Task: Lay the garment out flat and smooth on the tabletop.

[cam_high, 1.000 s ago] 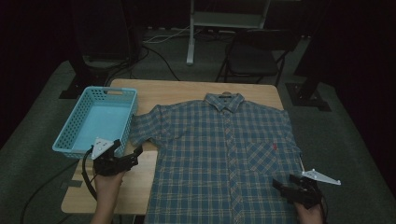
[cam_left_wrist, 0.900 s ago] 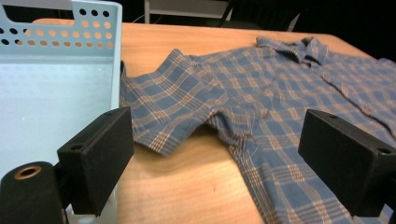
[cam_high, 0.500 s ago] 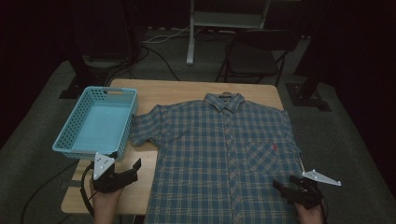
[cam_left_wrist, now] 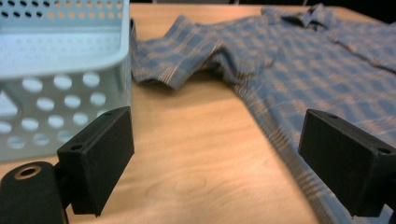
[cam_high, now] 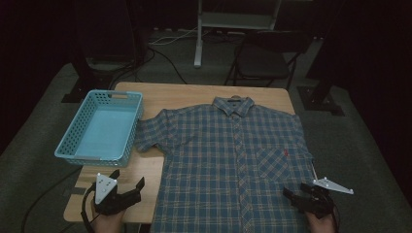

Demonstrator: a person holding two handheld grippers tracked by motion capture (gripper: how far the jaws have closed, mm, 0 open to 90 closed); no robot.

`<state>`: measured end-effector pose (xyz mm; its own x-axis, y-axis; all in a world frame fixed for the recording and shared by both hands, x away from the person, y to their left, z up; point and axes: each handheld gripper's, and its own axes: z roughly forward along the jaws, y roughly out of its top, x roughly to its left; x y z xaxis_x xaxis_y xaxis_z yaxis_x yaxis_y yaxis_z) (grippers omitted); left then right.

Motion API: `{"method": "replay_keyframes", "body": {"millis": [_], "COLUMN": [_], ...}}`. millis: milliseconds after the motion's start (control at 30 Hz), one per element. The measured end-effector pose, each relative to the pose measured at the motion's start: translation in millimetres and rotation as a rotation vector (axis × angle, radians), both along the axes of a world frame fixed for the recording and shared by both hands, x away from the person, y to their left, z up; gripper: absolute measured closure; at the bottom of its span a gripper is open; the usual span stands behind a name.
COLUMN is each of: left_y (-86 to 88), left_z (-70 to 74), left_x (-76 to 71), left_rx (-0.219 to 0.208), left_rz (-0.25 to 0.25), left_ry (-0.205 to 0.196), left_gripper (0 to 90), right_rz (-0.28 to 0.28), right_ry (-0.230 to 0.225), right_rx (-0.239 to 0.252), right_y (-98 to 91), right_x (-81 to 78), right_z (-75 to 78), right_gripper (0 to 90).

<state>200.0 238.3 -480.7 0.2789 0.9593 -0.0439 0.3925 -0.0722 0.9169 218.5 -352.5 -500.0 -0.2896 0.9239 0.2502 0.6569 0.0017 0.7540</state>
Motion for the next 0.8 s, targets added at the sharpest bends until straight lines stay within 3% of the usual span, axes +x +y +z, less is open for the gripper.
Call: {"method": "replay_keyframes", "body": {"millis": [133,367,567,800], "left_y": [2.6,-1.4,-3.7,-10.7], "left_z": [-8.9,-19.3,-23.5,-29.8], "left_x": [-1.8,-0.3,-1.6,-4.3], "left_rx": [0.012,0.050,0.047,0.100], "left_rz": [0.030,0.019,0.019,0.022], "left_ry": [0.011,0.022,0.019,0.016], "left_gripper": [11.3,11.3,11.3,11.3], "right_rz": [-0.005,-0.010,-0.023,-0.025], "right_ry": [-0.002,-0.008,-0.018,-0.025], "right_rx": [0.003,-0.011,-0.010,-0.017], "right_y": [-0.7,0.6,0.2,0.8], "right_x": [-0.1,-0.5,-1.8,-2.7], "right_z": [-0.3,-1.1,-2.1,-2.7], "right_gripper": [15.2,15.2,15.2,15.2]}}
